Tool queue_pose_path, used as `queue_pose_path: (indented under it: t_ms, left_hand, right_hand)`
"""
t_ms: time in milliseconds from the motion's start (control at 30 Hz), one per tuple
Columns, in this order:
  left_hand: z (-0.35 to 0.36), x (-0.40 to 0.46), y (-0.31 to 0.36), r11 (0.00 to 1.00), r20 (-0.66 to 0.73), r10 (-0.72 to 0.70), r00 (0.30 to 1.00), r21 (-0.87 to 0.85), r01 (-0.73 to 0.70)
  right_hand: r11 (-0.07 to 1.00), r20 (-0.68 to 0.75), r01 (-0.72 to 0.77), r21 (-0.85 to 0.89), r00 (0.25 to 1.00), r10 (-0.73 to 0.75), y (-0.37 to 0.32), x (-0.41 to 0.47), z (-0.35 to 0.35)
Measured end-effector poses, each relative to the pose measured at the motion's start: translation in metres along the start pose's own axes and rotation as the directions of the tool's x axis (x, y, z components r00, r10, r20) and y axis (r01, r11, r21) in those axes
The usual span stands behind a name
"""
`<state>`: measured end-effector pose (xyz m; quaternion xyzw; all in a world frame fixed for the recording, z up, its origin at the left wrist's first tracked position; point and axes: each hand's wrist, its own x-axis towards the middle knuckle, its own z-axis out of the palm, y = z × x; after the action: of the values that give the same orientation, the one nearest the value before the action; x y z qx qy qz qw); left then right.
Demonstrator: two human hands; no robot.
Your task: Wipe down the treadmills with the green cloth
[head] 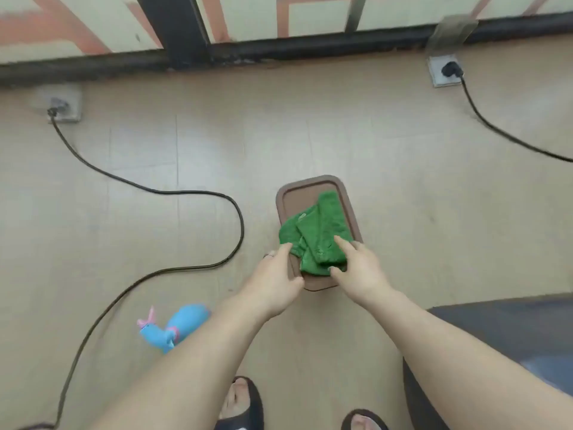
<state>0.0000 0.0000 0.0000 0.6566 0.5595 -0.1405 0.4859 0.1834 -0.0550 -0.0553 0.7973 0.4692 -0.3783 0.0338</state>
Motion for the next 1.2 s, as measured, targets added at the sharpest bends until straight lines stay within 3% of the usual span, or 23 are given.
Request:
queue_pose_path:
  t_ms: [100, 167, 267, 367, 500, 600, 733, 867, 1000, 1200]
  left_hand:
    - [0.025, 0.031, -0.024, 0.999, 0.008, -0.008, 1.000, -0.043, 0.009]
    - [0.031, 0.038, -0.033, 0.998, 0.020, -0.026, 0.999, -0.059, 0.027]
    - [0.026, 0.030, -0.029, 0.999, -0.019, 0.006, 1.000, -0.053, -0.007]
    - [0.006, 0.005, -0.003, 0.996, -0.058, 0.063, 0.996, -0.058, -0.066]
    - [-0.047, -0.047, 0.052, 0.982, -0.104, 0.163, 0.981, -0.081, -0.171]
    - [-0.100, -0.103, 0.105, 0.960, -0.083, 0.275, 0.958, -0.035, -0.279]
    - [-0.174, -0.216, 0.193, 0.919, 0.039, 0.394, 0.918, -0.018, -0.393]
    - [-0.227, -0.318, 0.258, 0.896, 0.102, 0.442, 0.891, -0.103, -0.433]
    - [-0.264, -0.421, 0.318, 0.884, 0.285, 0.467, 0.837, -0.180, -0.432]
    - [-0.271, -0.559, 0.399, 0.823, 0.498, 0.555, 0.666, -0.209, -0.528]
  right_hand:
    - [0.949, -0.169, 0.102, -0.298, 0.973, -0.157, 0.003, 0.021, 0.033]
    - [0.956, -0.267, 0.117, -0.269, 0.945, -0.190, 0.005, 0.027, 0.040]
    - [0.997, -0.321, 0.055, 0.054, 0.946, -0.035, 0.004, 0.020, 0.031]
    - [0.934, -0.325, 0.043, 0.356, 0.942, 0.080, -0.018, -0.009, 0.000]
    - [0.657, -0.245, 0.046, 0.752, 0.946, 0.213, -0.072, -0.078, -0.077]
    - [0.459, -0.218, 0.091, 0.884, 0.948, 0.232, -0.111, -0.142, -0.145]
    - [0.341, -0.255, 0.182, 0.922, 0.949, 0.184, -0.147, -0.253, -0.254]
    - [0.386, -0.390, 0.309, 0.869, 0.908, 0.151, -0.169, -0.362, -0.344]
    - [0.351, -0.432, 0.342, 0.872, 0.874, 0.221, -0.176, -0.479, -0.409]
    - [0.248, -0.483, 0.414, 0.876, 0.768, 0.421, -0.165, -0.649, -0.455]
